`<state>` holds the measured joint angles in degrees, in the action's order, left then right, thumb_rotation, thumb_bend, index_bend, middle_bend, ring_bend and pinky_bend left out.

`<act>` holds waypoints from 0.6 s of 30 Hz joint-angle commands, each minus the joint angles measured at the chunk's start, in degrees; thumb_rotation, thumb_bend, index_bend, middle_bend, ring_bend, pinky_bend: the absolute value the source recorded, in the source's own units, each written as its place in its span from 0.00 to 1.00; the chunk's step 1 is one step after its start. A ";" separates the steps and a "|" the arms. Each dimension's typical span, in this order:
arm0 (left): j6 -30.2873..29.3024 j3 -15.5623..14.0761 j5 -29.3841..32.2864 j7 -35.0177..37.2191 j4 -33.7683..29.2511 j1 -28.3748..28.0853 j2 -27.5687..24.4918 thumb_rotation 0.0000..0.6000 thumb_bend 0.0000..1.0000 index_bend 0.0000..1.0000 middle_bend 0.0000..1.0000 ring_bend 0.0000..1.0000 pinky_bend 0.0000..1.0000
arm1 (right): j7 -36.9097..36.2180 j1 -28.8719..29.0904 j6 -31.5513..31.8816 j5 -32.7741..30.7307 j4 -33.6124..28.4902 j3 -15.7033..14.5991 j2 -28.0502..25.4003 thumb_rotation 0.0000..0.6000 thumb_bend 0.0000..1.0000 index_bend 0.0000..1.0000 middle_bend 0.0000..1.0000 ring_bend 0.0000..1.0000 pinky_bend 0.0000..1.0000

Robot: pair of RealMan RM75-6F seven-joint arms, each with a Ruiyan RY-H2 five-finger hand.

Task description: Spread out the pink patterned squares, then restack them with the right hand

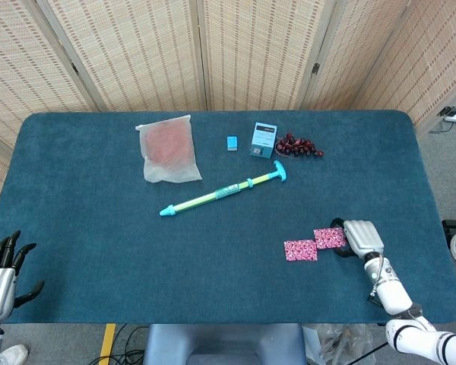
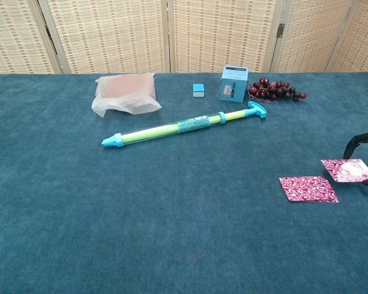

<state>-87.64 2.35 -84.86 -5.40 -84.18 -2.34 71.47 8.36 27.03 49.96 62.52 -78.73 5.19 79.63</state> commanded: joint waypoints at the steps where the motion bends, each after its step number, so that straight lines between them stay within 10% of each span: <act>1: -0.05 -0.01 -0.07 0.11 0.09 0.00 0.05 1.00 0.26 0.22 0.05 0.04 0.11 | -0.80 -0.29 0.33 1.07 -3.53 -0.17 -1.57 1.00 0.32 0.33 0.99 1.00 1.00; 18: -0.67 -0.42 -0.03 2.44 1.57 0.92 0.06 1.00 0.26 0.22 0.05 0.04 0.11 | 5.88 3.02 -0.22 -2.57 -7.23 -0.07 2.93 1.00 0.32 0.33 0.99 1.00 1.00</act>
<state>-88.26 1.92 -84.91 -3.01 -82.67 -1.46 71.53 14.07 29.94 49.69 60.11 -85.96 5.17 82.40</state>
